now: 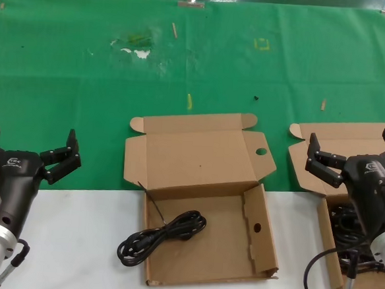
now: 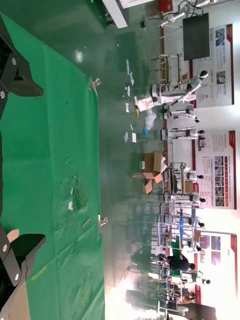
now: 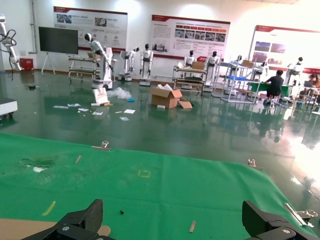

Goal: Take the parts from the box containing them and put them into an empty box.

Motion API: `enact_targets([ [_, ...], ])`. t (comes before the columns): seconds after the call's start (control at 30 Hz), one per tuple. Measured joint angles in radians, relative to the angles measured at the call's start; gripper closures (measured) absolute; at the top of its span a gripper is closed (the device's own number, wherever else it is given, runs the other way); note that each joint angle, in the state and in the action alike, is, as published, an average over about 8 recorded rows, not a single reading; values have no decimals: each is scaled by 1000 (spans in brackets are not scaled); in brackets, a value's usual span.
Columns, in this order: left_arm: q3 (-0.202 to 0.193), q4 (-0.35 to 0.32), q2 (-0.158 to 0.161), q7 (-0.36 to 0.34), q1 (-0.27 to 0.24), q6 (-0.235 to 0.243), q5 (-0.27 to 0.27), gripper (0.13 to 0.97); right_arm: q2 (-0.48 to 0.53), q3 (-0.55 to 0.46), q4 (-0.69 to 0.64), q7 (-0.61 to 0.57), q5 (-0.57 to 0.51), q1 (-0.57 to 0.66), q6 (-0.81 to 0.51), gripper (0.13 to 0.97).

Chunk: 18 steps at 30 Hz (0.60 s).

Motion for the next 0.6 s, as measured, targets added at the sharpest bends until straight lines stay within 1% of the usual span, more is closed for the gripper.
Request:
enact_targets([
  [0.6, 0, 0, 0, 0, 0, 0, 0, 132, 0, 0, 0, 0, 0, 0, 0, 129],
])
